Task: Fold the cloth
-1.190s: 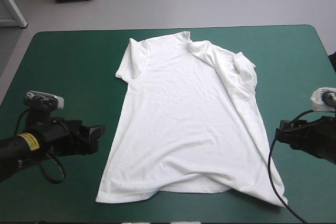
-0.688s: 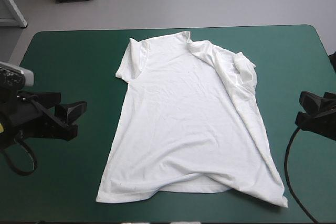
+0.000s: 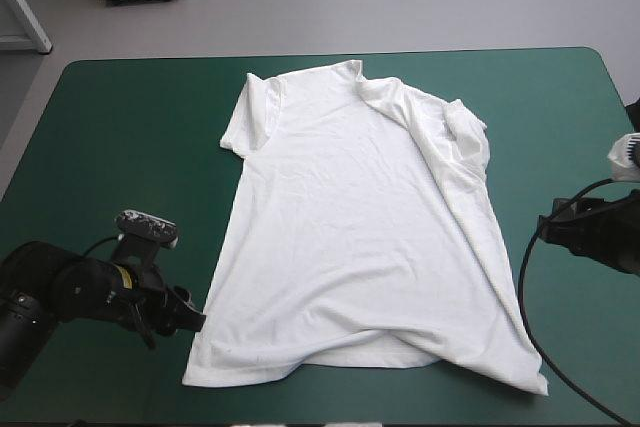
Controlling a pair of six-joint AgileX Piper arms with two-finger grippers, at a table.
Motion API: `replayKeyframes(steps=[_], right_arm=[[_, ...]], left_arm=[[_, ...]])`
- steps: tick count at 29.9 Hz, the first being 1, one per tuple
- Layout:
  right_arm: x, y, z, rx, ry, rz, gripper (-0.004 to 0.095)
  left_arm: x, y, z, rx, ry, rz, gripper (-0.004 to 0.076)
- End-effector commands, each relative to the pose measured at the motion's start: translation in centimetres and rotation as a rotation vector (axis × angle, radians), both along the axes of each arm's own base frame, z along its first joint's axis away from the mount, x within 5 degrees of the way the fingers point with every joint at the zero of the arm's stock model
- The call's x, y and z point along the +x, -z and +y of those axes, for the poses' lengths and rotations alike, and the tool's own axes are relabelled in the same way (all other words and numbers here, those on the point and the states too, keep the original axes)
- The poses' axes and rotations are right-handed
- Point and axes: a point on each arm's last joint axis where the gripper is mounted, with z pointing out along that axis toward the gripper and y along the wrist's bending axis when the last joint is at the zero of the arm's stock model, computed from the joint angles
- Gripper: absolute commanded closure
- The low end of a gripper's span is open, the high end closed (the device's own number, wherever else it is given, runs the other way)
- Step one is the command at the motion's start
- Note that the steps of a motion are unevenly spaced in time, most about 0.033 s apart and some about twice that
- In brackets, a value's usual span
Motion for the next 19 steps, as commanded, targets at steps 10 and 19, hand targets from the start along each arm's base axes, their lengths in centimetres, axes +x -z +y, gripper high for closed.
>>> replayKeyframes(steps=[10,19], right_arm=[[0.6,1.2,0.2,0.014,-0.010,0.046,0.0485],[0.6,1.2,0.2,0.024,-0.007,0.048,0.0494]], left_arm=[[-2.0,8.3,-0.2,-0.052,-0.066,0.221,0.0342],[-1.9,10.3,-0.2,-0.055,-0.086,0.205,0.0359]])
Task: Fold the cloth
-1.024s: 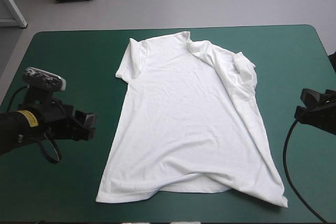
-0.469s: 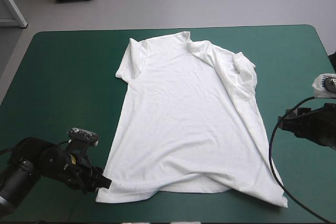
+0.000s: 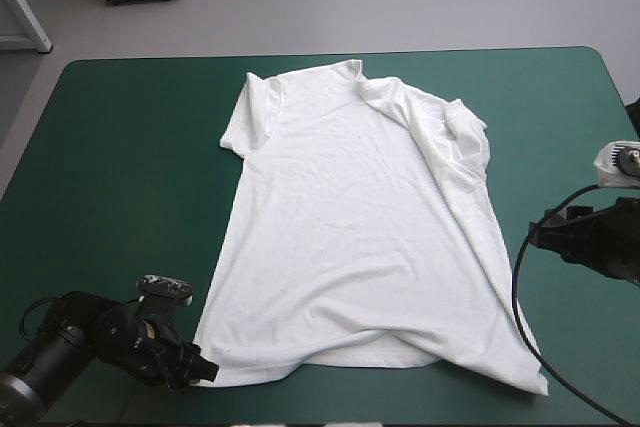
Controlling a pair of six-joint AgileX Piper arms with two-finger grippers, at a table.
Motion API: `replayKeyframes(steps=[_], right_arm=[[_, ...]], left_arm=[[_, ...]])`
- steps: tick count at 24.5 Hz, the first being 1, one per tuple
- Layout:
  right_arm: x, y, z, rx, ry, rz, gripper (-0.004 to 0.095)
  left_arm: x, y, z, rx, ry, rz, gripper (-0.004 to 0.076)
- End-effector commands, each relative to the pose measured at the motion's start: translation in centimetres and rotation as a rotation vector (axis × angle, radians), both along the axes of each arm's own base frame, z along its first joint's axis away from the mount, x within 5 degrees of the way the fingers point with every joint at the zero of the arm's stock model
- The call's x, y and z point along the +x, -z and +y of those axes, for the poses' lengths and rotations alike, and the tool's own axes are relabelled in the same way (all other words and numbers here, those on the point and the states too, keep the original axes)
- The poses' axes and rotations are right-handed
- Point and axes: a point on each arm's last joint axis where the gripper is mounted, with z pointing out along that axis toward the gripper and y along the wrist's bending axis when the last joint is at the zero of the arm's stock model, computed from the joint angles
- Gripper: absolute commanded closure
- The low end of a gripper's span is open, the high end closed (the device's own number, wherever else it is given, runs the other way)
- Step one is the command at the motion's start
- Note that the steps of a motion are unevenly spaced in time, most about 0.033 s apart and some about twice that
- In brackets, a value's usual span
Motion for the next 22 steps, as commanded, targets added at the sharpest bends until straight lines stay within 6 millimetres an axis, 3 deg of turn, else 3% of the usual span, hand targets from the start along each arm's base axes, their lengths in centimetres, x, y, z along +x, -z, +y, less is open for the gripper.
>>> replayKeyframes(steps=[1,8,11,14,19,22], right_arm=[[0.0,-0.5,0.0,0.006,0.004,-0.017,0.0494],[0.0,-0.5,0.0,0.014,0.011,-0.014,0.0494],[0.0,-0.5,0.0,0.014,0.011,-0.014,0.0494],[0.0,-0.5,0.0,0.014,0.011,-0.014,0.0494],[0.4,-0.1,0.0,0.014,0.015,0.006,0.0493],[1.3,1.9,0.0,0.012,0.013,0.085,0.0490]], left_arm=[[0.7,-0.1,-0.4,-0.034,-0.024,-0.041,0.0359],[2.2,2.1,-1.4,0.034,0.005,0.052,0.0398],[1.8,3.3,-3.9,0.051,0.062,0.102,0.0546],[1.1,3.9,-5.4,0.049,0.093,0.124,0.0748],[0.6,4.0,-6.4,0.038,0.078,0.116,0.0745],[0.6,4.0,-6.3,0.042,0.078,0.116,0.0745]])
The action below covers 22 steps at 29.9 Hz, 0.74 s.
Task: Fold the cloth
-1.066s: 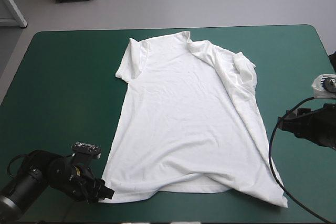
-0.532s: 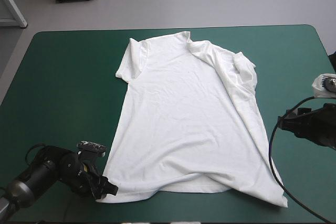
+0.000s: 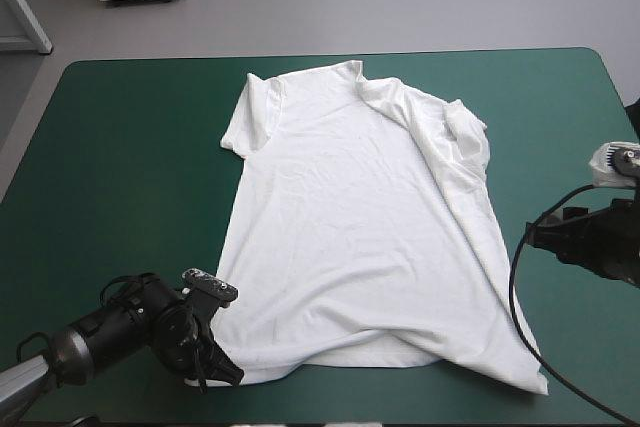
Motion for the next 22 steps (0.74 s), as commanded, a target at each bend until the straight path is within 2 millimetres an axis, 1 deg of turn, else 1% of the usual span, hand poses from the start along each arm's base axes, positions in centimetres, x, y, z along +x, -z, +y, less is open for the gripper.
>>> replayKeyframes(steps=[1,4,6,8,10,17,22], right_arm=[[1.2,2.2,0.0,0.000,0.007,0.091,0.0478],[2.4,6.1,0.1,-0.010,-0.019,0.243,0.0419],[2.9,8.7,0.2,-0.024,-0.038,0.341,0.0399],[3.2,10.8,0.1,-0.045,-0.050,0.423,0.0396],[3.2,12.5,-0.1,-0.069,-0.051,0.487,0.0392],[1.7,17.3,-0.4,-0.104,-0.055,0.654,0.0394],[1.4,18.9,-0.5,-0.110,-0.050,0.666,0.0394]], left_arm=[[-0.3,1.6,-1.7,-0.140,-0.114,0.040,0.0745],[-0.3,1.5,-1.8,-0.140,-0.113,0.041,0.0745],[-0.2,1.3,-1.8,-0.140,-0.112,0.042,0.0746],[-0.1,1.1,-1.9,-0.146,-0.111,0.037,0.0746],[0.1,0.9,-2.1,-0.154,-0.113,0.029,0.0745],[0.6,0.2,-2.5,-0.176,-0.115,0.008,0.0745],[0.7,-0.1,-2.7,-0.187,-0.117,0.002,0.0746]])
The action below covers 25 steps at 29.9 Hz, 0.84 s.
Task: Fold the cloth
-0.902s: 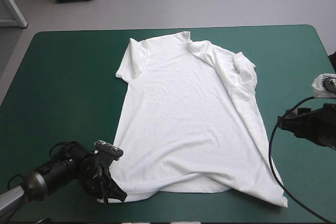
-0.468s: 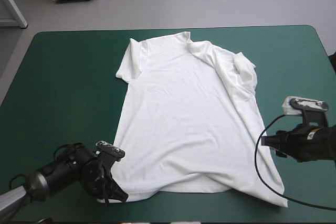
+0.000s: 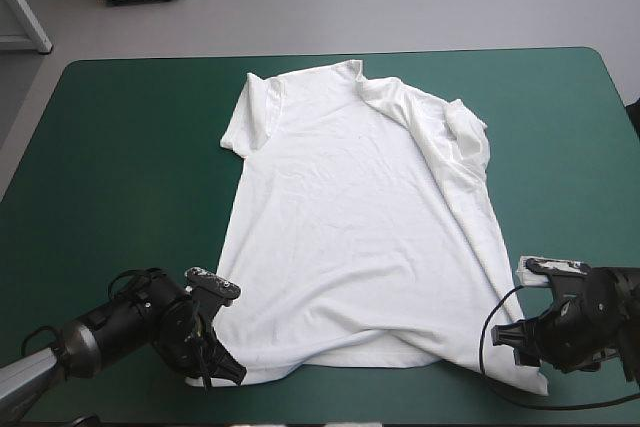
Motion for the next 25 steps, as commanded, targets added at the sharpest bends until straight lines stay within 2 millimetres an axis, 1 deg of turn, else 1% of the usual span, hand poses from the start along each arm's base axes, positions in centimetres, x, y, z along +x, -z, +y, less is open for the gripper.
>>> replayKeyframes(steps=[1,5,8,10,17,20,23,25], right_arm=[[0.2,0.2,-0.2,-0.006,0.001,-0.040,0.0394],[-0.4,1.9,-0.2,-0.006,0.015,-0.010,0.0406],[-0.7,2.8,-0.2,-0.003,0.021,-0.001,0.0452],[-0.5,2.8,-0.1,0.013,0.031,-0.020,0.0496],[-0.5,2.8,0.0,0.017,0.040,-0.021,0.0716],[-0.6,3.0,0.0,0.020,0.052,0.021,0.0802],[-0.6,3.2,0.1,0.034,0.056,0.069,0.0916],[-0.7,3.2,0.2,0.040,0.058,0.082,0.0924]], left_arm=[[0.3,0.2,-2.3,-0.200,-0.105,-0.011,0.0746],[0.3,0.2,-2.3,-0.199,-0.109,-0.008,0.0745],[0.3,0.2,-2.3,-0.199,-0.109,-0.007,0.0745],[0.3,0.2,-2.3,-0.199,-0.109,-0.007,0.0746],[0.2,0.2,-2.2,-0.195,-0.107,-0.005,0.0746],[0.2,0.2,-2.2,-0.195,-0.107,-0.005,0.0745],[0.2,0.2,-2.2,-0.193,-0.110,-0.005,0.0745],[0.2,0.2,-2.2,-0.193,-0.111,-0.005,0.0745]])
